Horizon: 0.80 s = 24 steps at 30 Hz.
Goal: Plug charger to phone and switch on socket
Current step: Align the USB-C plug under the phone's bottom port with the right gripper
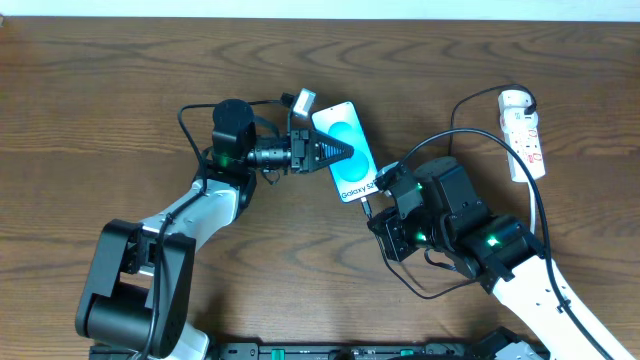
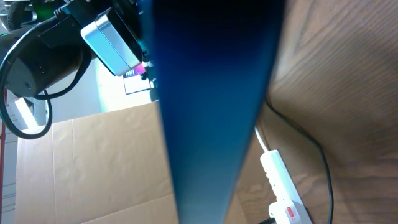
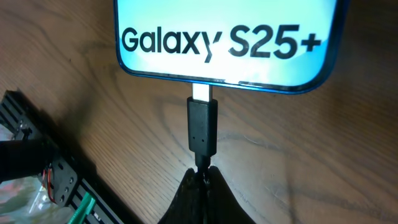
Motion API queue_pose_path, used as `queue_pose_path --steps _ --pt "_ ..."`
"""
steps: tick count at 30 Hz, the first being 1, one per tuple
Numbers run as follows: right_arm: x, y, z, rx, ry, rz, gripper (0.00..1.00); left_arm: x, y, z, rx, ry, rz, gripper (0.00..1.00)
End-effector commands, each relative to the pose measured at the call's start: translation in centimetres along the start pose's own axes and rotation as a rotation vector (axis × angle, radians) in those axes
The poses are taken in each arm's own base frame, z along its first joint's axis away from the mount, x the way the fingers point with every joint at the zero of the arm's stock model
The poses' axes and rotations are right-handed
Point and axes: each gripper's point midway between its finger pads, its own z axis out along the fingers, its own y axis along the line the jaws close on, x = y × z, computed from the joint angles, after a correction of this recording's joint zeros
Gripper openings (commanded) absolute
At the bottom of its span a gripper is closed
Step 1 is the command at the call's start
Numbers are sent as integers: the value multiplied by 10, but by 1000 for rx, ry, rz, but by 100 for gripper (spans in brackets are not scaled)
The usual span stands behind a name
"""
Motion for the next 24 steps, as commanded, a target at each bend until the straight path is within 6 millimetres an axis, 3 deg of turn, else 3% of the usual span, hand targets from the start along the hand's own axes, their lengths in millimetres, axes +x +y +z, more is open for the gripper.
queue_pose_path --steps 1,24 --pt "-3 4 0 -14 -9 -23 1 3 -5 0 16 22 38 8" --pt "1 3 0 -12 4 -18 1 7 -7 0 28 44 86 7"
